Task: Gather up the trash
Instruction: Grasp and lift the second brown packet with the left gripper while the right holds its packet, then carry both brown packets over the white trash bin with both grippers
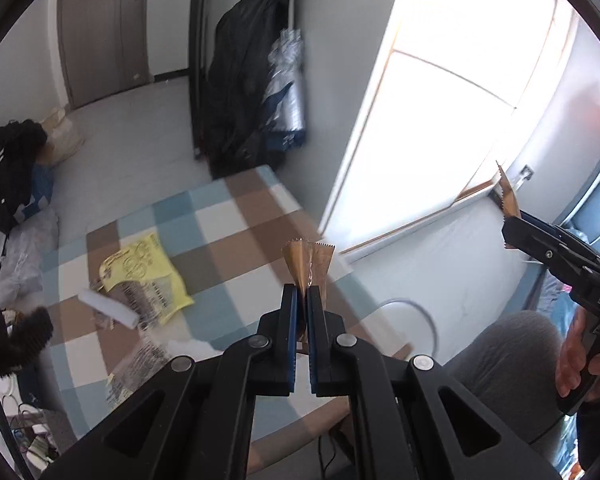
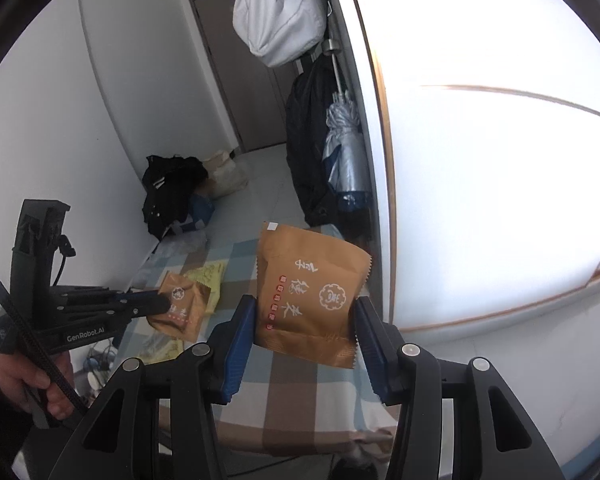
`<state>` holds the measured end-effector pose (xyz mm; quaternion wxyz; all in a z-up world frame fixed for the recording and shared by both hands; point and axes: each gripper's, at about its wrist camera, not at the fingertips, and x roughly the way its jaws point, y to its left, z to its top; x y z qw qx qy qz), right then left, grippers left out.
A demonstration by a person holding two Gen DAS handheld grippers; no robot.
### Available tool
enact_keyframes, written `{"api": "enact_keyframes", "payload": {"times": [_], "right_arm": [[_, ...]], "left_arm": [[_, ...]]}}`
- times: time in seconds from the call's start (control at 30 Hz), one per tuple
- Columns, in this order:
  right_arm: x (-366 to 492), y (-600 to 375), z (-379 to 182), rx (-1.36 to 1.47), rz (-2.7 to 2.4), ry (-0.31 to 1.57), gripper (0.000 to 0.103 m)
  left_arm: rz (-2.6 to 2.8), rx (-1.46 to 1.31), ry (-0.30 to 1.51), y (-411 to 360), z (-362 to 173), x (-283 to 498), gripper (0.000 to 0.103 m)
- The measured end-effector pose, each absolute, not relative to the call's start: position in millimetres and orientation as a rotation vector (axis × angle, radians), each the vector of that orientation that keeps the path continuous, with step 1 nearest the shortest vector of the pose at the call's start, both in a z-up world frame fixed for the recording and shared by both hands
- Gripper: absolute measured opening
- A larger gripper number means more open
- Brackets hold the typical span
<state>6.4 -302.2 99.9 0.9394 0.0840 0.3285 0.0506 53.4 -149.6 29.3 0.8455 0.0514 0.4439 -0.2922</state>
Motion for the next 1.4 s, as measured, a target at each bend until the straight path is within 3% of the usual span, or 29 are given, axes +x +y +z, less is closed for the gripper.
{"api": "enact_keyframes", "payload": {"times": [0.3, 0.57, 1.0, 1.4], "right_arm": [[-34, -343, 141, 0.159, 0.000, 0.587, 0.049], [-59, -399, 129, 0.199, -0.139, 0.600, 0.049], [-58, -477, 0, 0.362, -0.257, 0.823, 0.049], [-29, -489, -145, 0.539, -0.188, 1.106, 0.049]], "left_arm": [[-0.744, 0.094, 0.877, -201, 49, 37, 0.001], [-0.847, 0.109, 0.917, -258, 35, 35, 0.001], [-0.974, 0.083, 1.165, -332, -39, 65, 0.001], [-0.980, 0.264, 1.333, -392, -103, 74, 0.001]]}}
